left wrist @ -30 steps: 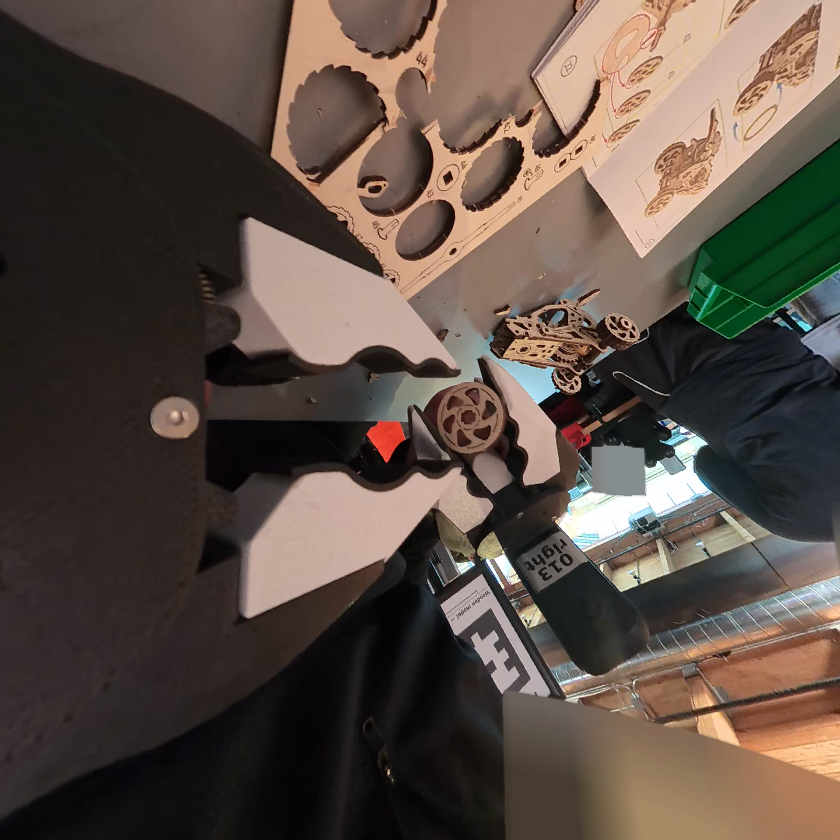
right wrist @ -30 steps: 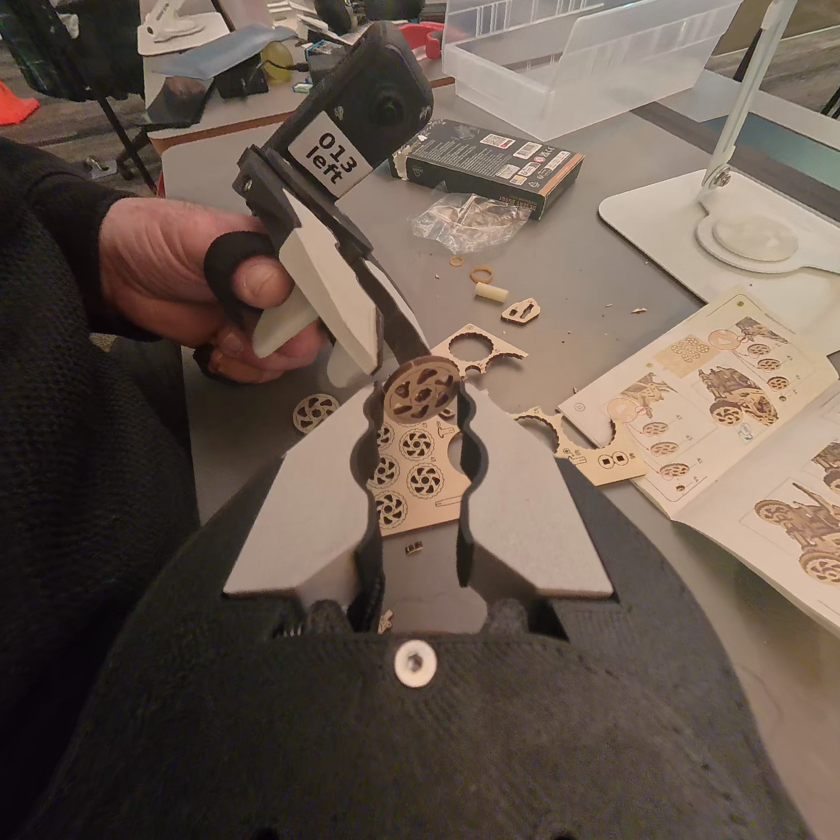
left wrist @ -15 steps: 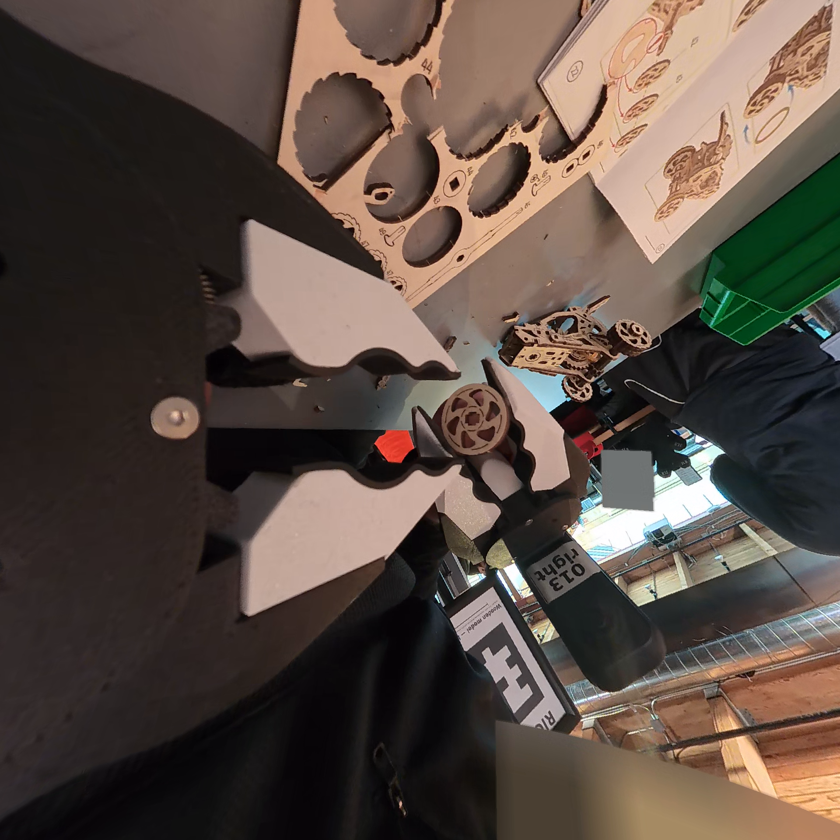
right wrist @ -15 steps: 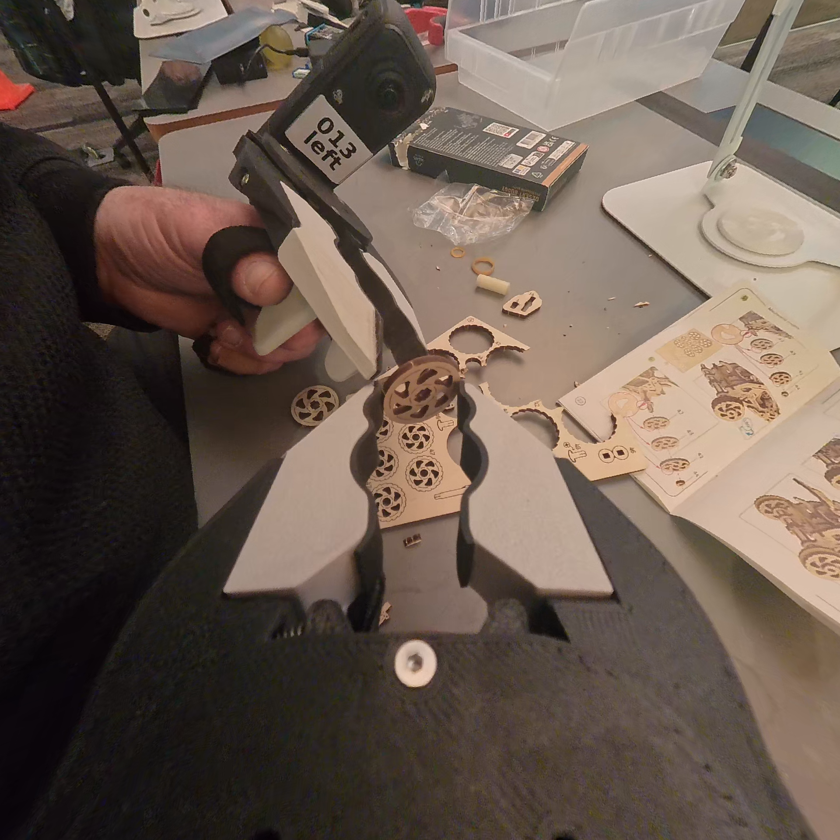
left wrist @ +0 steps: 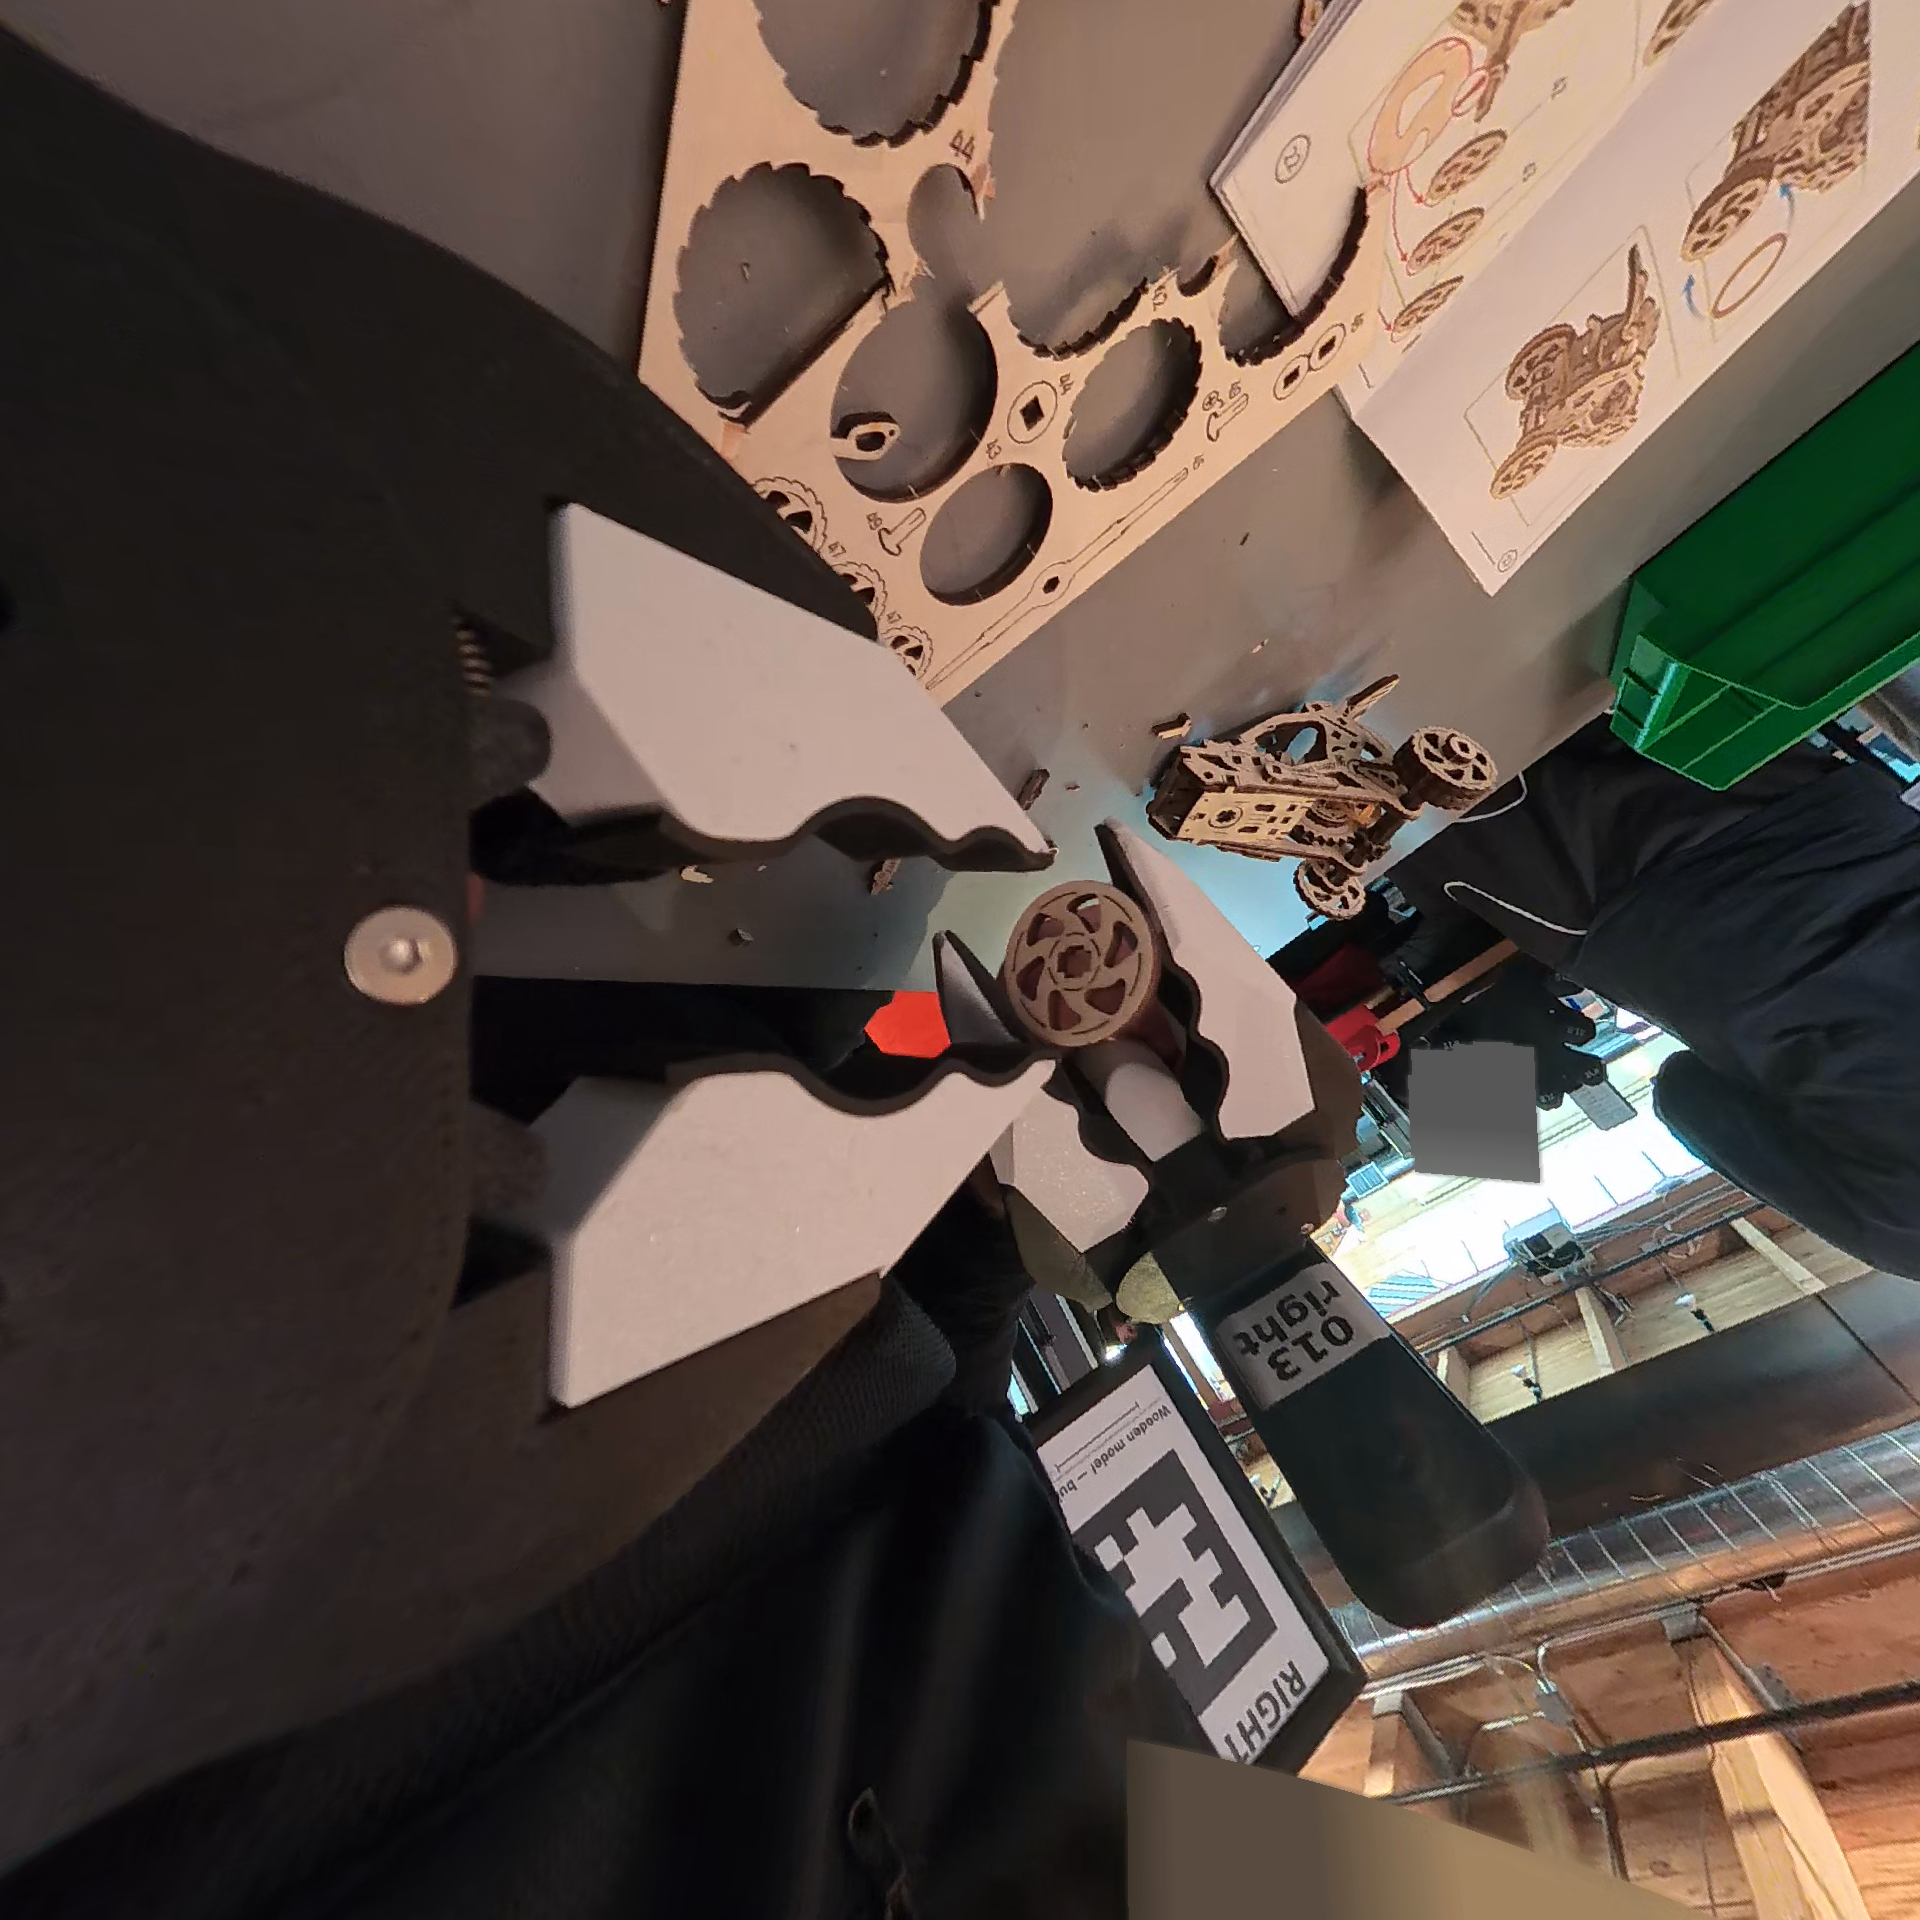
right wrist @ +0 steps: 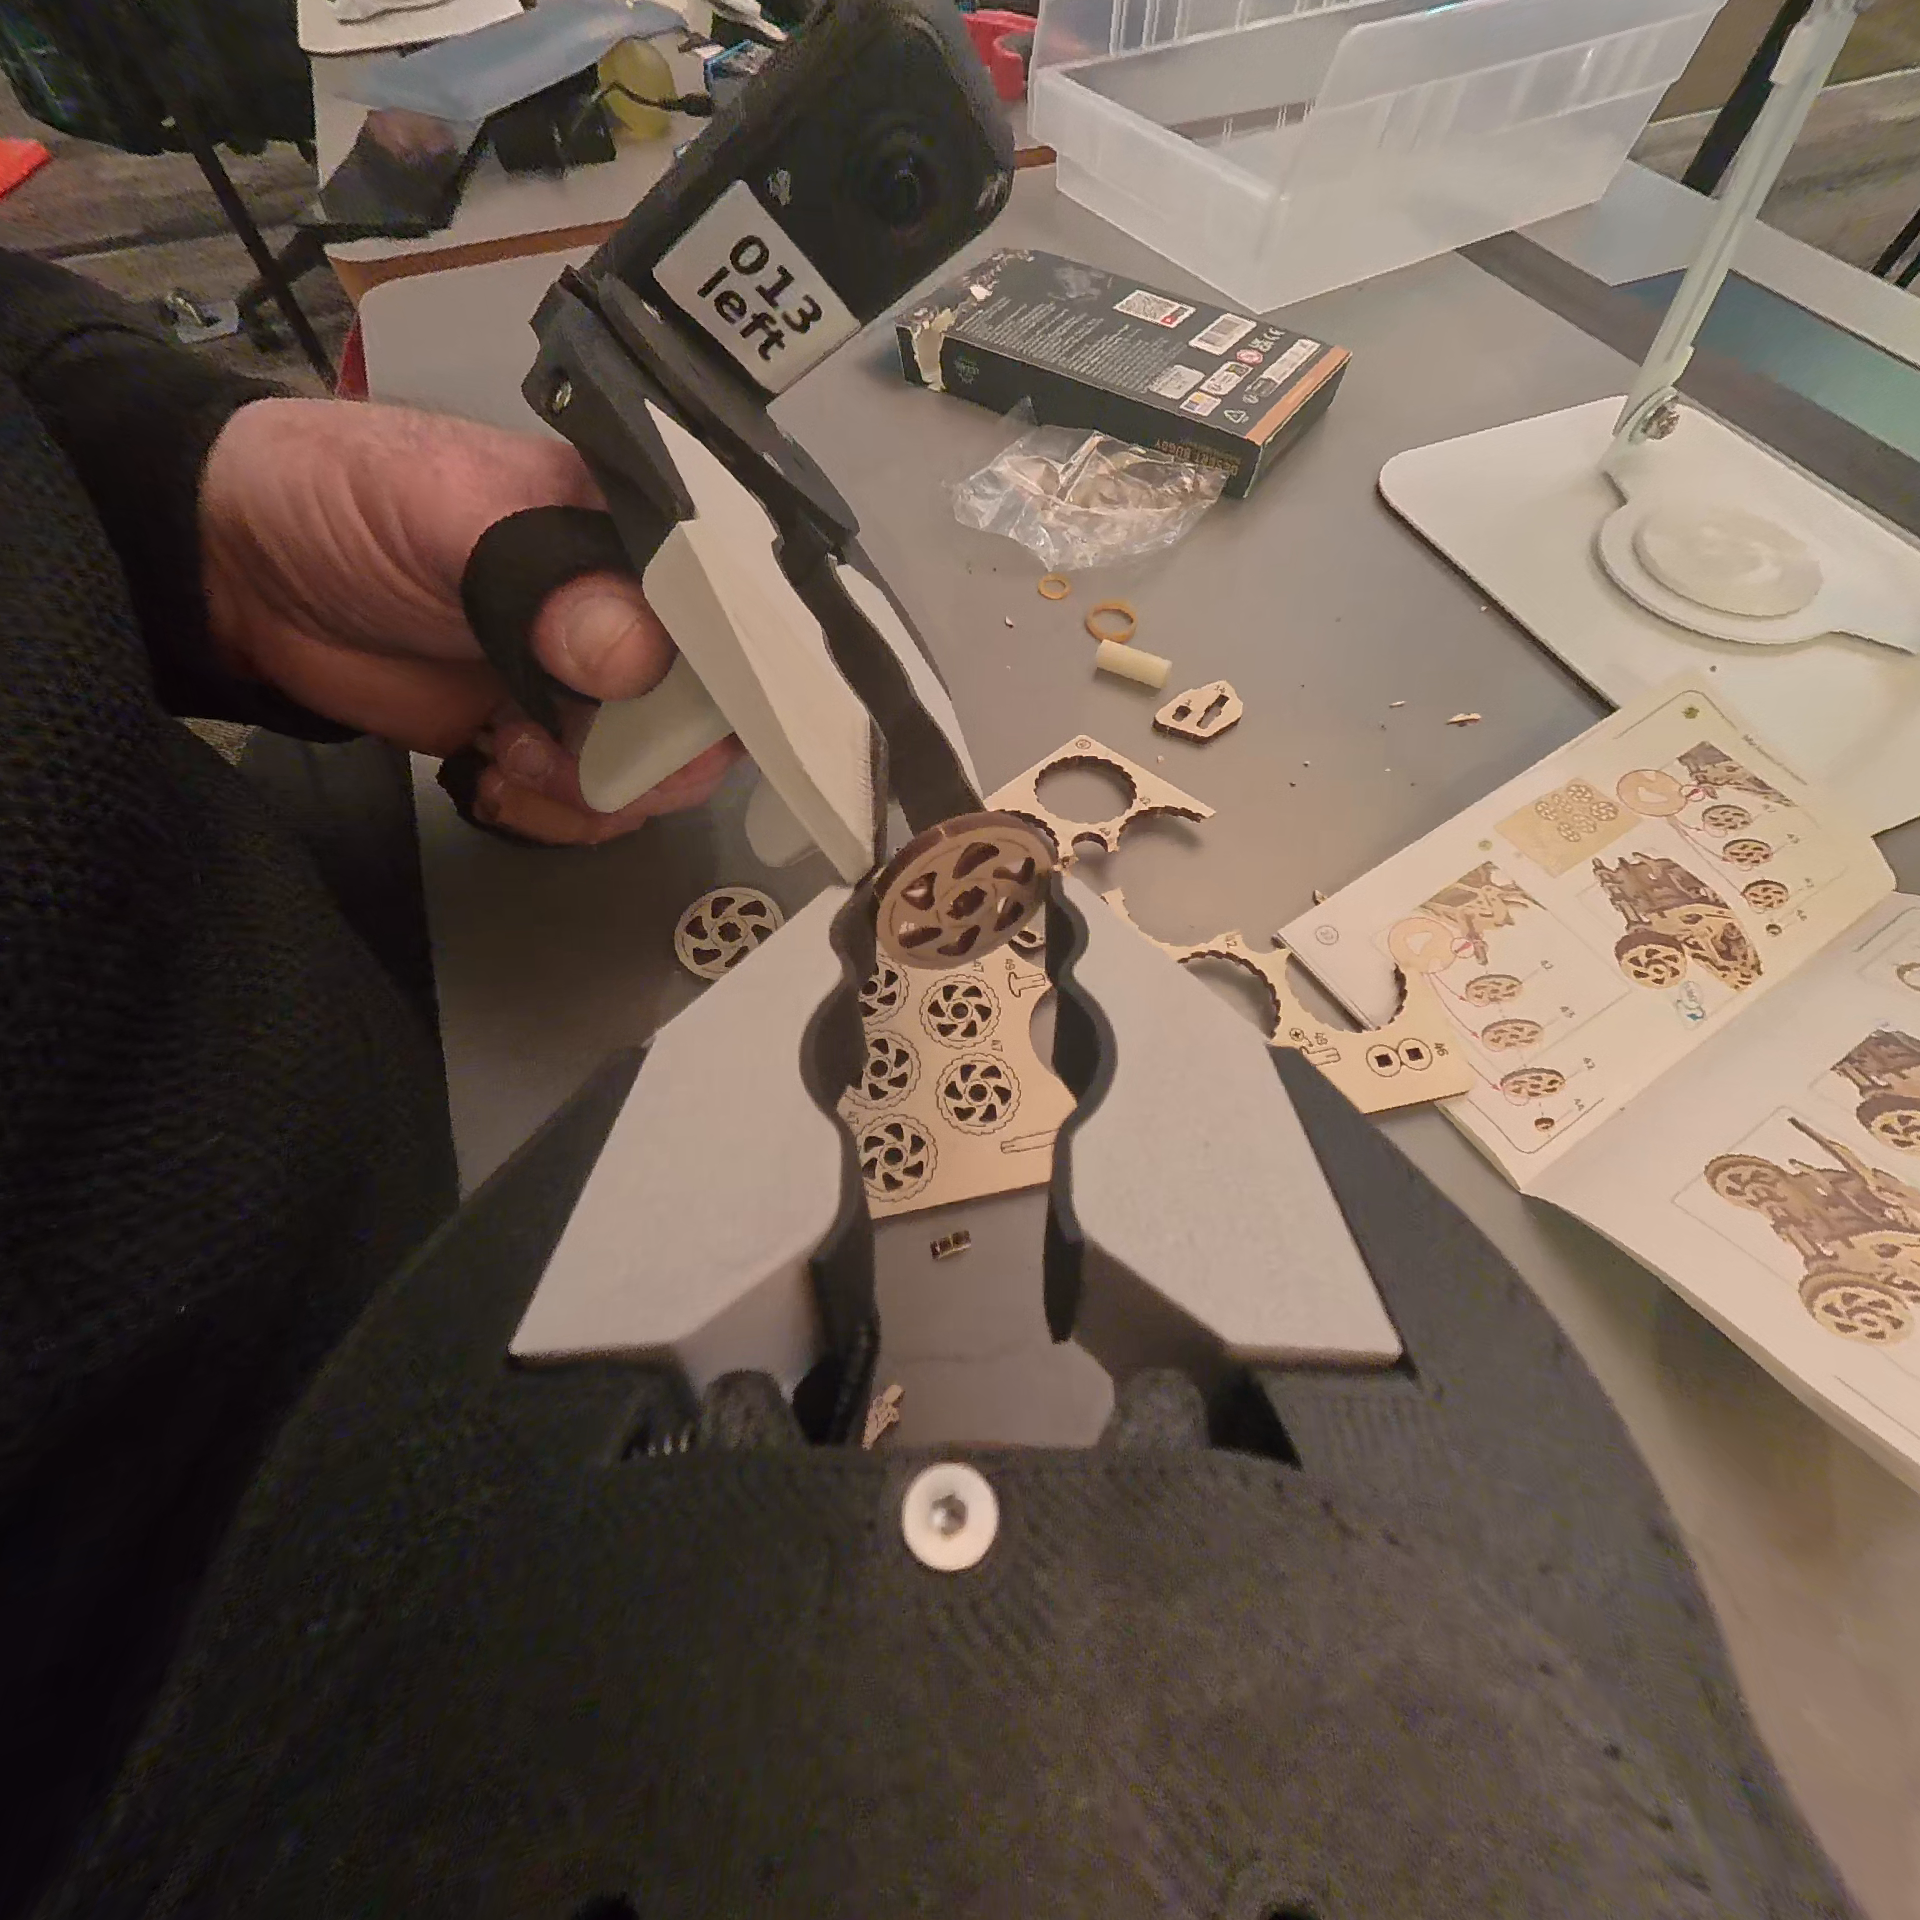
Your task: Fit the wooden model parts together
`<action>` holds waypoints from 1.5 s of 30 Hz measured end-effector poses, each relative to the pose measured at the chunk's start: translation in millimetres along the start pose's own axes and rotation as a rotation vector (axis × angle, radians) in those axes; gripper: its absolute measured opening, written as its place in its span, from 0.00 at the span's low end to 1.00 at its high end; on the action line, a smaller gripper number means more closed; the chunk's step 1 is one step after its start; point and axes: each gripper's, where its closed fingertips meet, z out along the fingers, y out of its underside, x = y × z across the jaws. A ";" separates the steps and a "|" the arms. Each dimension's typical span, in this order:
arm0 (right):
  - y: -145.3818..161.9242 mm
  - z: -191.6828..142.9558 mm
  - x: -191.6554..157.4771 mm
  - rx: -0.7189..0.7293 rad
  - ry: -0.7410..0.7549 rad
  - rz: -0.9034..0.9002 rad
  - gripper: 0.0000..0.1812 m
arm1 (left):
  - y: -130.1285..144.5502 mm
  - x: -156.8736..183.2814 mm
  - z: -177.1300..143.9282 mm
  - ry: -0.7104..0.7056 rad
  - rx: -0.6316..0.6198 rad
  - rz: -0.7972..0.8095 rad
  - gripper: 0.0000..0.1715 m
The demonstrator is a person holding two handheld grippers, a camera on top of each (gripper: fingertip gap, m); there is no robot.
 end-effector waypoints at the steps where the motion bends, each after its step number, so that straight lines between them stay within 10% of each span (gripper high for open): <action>1: -0.1 -1.4 0.8 -0.002 0.007 0.001 0.16 | 0.2 0.5 0.3 0.000 -0.002 0.003 0.18; 13: 29.1 -81.5 22.1 -0.104 0.219 0.030 0.16 | 4.0 6.5 19.8 -0.052 -0.022 0.098 0.21; 25: 71.2 -189.9 56.3 -0.100 0.495 0.221 0.17 | 6.8 -11.0 138.3 -0.220 -0.280 0.462 0.34; 33: 68.1 -206.7 61.7 -0.055 0.525 0.258 0.17 | 18.9 -64.9 204.5 -0.452 -0.460 0.616 0.44; 45: 65.4 -211.1 59.6 -0.013 0.506 0.275 0.17 | 9.8 -83.4 205.8 -0.586 -0.497 0.779 0.28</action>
